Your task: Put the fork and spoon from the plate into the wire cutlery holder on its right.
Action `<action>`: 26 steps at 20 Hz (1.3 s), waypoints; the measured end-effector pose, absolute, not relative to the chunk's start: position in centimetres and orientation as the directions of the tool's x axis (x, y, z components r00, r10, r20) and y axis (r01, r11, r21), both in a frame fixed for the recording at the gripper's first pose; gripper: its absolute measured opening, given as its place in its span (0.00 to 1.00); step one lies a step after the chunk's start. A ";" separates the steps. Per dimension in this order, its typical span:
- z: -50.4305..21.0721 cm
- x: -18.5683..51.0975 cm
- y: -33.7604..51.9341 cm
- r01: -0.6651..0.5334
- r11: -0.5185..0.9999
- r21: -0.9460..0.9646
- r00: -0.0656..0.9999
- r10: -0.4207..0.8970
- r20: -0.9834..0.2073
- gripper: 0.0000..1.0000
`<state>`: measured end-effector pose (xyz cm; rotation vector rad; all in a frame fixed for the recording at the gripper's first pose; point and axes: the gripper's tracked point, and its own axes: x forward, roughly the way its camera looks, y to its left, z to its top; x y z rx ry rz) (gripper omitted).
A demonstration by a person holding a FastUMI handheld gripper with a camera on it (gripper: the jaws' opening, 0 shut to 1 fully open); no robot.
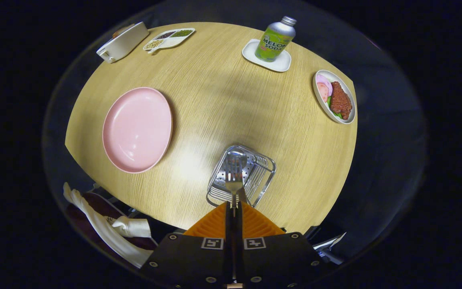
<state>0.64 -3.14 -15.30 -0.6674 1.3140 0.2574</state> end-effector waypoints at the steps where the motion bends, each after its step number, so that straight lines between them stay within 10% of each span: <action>1: -15.3 0.9 -3.2 -0.532 0.787 -0.312 0.266 -0.195 -0.944 0.06; 10: -13.1 1.8 -2.7 -0.469 0.837 -0.283 0.378 -0.099 -0.921 0.26; 16: -9.6 3.8 -1.8 -0.394 0.850 -0.349 0.627 -0.029 -0.778 0.97; 26: -1.9 4.9 4.2 -0.243 0.951 -0.190 0.896 0.144 -0.420 0.99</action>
